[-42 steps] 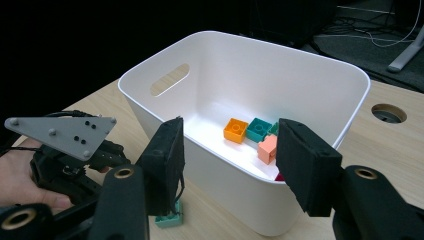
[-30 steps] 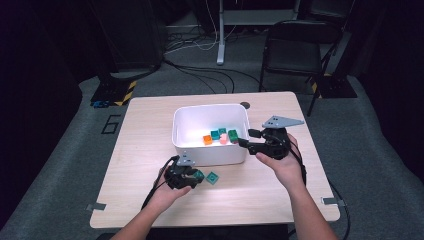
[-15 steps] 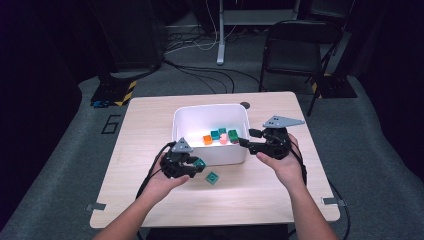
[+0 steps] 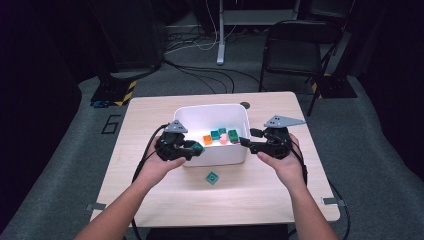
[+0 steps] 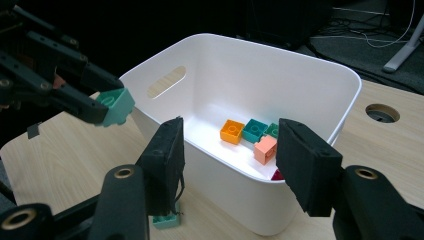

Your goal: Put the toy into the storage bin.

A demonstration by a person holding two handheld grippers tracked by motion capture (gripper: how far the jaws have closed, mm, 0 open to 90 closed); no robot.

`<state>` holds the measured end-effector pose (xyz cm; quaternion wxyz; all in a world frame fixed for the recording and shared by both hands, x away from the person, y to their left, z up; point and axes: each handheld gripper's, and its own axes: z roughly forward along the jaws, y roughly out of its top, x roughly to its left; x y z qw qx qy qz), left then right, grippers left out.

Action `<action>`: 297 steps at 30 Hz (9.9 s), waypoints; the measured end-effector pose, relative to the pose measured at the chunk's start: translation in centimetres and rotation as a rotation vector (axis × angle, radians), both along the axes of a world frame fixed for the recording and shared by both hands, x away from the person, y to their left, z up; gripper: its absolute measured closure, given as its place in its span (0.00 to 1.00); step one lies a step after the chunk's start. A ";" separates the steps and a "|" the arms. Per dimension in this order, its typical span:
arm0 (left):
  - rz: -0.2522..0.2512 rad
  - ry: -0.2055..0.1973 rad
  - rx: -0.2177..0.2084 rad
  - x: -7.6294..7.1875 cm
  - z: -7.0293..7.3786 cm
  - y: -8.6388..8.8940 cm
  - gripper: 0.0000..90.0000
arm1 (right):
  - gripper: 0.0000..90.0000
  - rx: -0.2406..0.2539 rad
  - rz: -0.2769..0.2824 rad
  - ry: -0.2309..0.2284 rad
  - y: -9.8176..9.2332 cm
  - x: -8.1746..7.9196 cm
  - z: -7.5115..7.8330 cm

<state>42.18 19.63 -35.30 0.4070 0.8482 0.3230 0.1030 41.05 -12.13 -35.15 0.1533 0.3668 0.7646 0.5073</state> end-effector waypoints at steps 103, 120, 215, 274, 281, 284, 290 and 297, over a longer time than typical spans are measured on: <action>-0.045 -0.018 -0.022 -1.0 -1.7 0.5 0.58 | 0.49 0.001 0.001 -0.007 0.0 0.1 -0.1; -0.049 0.012 0.017 -2.7 -8.3 -0.2 0.55 | 0.49 0.003 0.001 -0.007 -0.1 0.1 -0.1; -0.134 0.025 0.008 3.4 1.5 -3.5 0.65 | 0.49 0.030 -0.015 -0.016 -0.9 0.4 0.1; 0.006 0.074 0.082 12.9 -1.0 -6.8 0.58 | 0.49 0.049 -0.026 -0.027 -1.6 0.1 0.6; 0.019 0.046 0.062 12.1 0.2 -5.8 0.52 | 0.49 0.047 -0.021 -0.032 -1.5 0.1 0.6; 0.020 0.027 0.050 11.2 1.1 -4.9 0.50 | 0.49 0.049 -0.021 -0.031 -1.5 0.1 0.6; 0.018 0.000 0.043 9.6 2.4 -3.3 0.49 | 0.48 0.046 -0.010 -0.024 -1.3 0.0 0.7; 0.040 -0.025 0.016 7.5 3.2 -1.1 0.48 | 0.48 0.044 -0.007 -0.027 -1.2 -0.2 0.8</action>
